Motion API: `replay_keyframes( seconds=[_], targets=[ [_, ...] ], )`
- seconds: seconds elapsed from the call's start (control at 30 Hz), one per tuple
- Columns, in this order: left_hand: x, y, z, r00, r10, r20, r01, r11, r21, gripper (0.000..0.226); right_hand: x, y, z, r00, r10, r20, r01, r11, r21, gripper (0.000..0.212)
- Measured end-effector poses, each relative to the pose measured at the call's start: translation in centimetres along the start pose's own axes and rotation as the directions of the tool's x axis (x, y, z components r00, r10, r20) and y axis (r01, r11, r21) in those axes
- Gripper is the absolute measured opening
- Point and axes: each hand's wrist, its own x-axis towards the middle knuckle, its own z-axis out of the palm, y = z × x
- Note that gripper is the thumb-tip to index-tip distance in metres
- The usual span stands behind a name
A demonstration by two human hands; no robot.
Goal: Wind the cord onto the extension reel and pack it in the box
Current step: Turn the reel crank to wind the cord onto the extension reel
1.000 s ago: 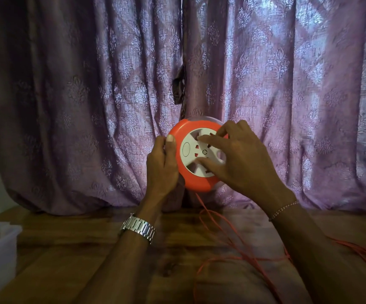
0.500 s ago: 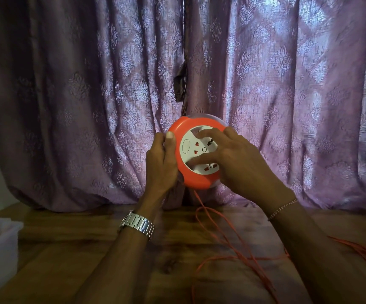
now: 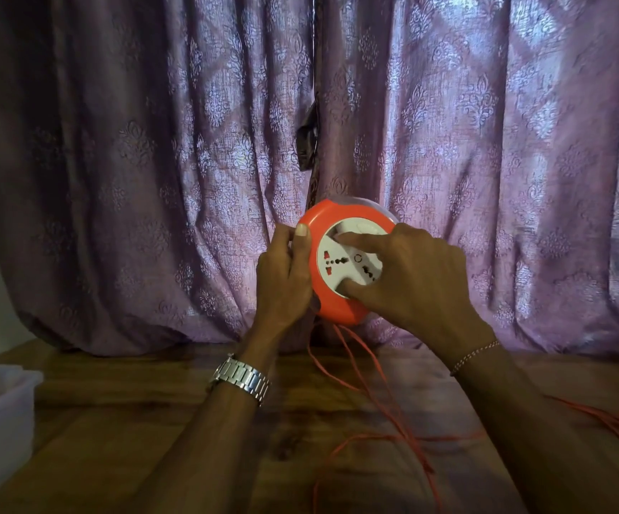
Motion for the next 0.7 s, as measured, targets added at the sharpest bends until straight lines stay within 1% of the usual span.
replay_keyframes(
  seconds=[0.07,0.13,0.27,0.33,0.4,0.43,0.5,0.57,0.63,0.7],
  targets=[
    [0.0,0.0,0.1,1.000,-0.004,0.005,0.004,1.000,-0.002,0.035,0.1,-0.1,0.1,0.999,0.046,-0.025,-0.046,0.999,0.008,0.068],
    [0.0,0.0,0.1,1.000,-0.004,0.005,0.004,1.000,-0.009,0.035,0.1,-0.1,0.1,0.998,0.054,-0.037,-0.054,0.998,0.011,0.070],
    [0.0,0.1,-0.2,1.000,-0.019,-0.009,0.019,0.999,-0.042,0.041,0.4,0.0,-0.1,0.999,-0.037,-0.029,0.036,0.999,-0.023,0.065],
    [0.1,0.1,-0.3,0.999,-0.034,-0.013,0.034,0.998,-0.059,0.043,0.6,0.1,-0.4,0.993,-0.097,-0.067,0.100,0.994,0.042,0.055],
    [0.1,0.2,-0.5,0.999,-0.039,-0.020,0.038,0.998,-0.053,0.042,0.8,0.2,-0.9,0.978,-0.194,-0.075,0.203,0.971,0.128,0.031],
    [0.1,0.2,-0.5,0.999,-0.040,-0.022,0.039,0.998,-0.051,0.042,0.9,0.3,-1.0,0.967,-0.250,-0.041,0.254,0.955,0.153,0.024],
    [0.1,0.3,-0.5,0.999,-0.041,-0.019,0.040,0.997,-0.059,0.041,0.9,0.4,-1.1,0.939,-0.334,0.087,0.318,0.935,0.156,0.028],
    [0.0,0.4,-0.4,0.999,-0.040,-0.010,0.039,0.997,-0.069,0.043,0.8,0.3,-1.2,0.912,-0.359,0.198,0.340,0.932,0.123,0.037],
    [0.1,0.4,-0.4,0.999,-0.039,0.005,0.039,0.996,-0.074,0.044,0.8,0.1,-1.2,0.906,-0.346,0.242,0.338,0.938,0.077,0.044],
    [0.1,0.3,-0.4,0.999,-0.031,0.008,0.031,0.997,-0.070,0.043,0.7,0.0,-1.3,0.917,-0.328,0.227,0.330,0.943,0.030,0.041]
  ],
)
